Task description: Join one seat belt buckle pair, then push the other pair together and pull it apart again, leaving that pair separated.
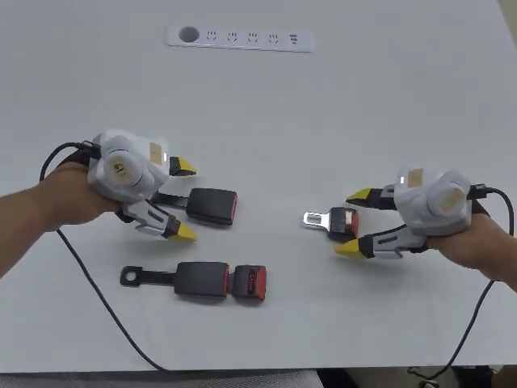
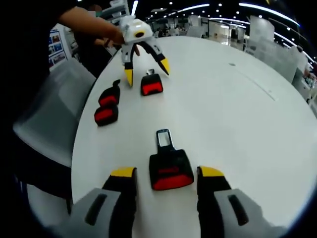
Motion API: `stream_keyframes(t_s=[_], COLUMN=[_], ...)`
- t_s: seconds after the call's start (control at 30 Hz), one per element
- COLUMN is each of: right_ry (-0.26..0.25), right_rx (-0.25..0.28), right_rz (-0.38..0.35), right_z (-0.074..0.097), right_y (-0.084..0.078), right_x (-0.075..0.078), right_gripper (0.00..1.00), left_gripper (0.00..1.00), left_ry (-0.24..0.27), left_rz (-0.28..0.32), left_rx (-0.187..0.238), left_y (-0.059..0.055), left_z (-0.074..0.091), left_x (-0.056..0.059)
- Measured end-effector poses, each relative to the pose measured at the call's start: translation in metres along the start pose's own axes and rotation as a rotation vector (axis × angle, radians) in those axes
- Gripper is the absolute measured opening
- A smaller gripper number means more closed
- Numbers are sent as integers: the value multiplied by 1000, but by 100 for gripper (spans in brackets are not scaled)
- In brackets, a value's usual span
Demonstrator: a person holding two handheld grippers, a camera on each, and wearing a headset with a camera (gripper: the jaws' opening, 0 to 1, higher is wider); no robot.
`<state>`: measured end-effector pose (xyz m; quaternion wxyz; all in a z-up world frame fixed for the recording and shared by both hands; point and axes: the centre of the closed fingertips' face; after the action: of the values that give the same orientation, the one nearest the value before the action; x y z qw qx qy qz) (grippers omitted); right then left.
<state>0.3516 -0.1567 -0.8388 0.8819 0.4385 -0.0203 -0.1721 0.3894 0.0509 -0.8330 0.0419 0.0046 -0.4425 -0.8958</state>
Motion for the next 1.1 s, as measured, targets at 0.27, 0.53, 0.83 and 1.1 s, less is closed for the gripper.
stream_keyframes(t_s=[0.27, 0.53, 0.83, 1.1], right_ry=[9, 23, 27, 30], right_rx=[-5, -4, 73, 112], right_rz=[29, 103, 117, 89], right_z=[-4, -4, -4, -3], right_y=[-2, 2, 4, 5], right_x=[2, 4, 5, 7], right_gripper=[45, 36, 36, 35], left_gripper=[57, 35, 35, 35], left_ry=[-32, -39, -39, -43], left_rz=[-19, -43, -46, -42], left_rx=[0, -3, 9, 18], left_y=[2, 2, 0, 1], left_z=[-10, -16, -16, -15], left_x=[1, -3, -5, -5])
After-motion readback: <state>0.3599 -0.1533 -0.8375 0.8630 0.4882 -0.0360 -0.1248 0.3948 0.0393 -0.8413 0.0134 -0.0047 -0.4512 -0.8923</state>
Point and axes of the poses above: the centre of the closed fingertips' face, and the gripper's own axes: z roughly backward along the fingers, x roughly to its right, y roughly out of its top, and after that the axes turned 13 degrees about x, right-handed
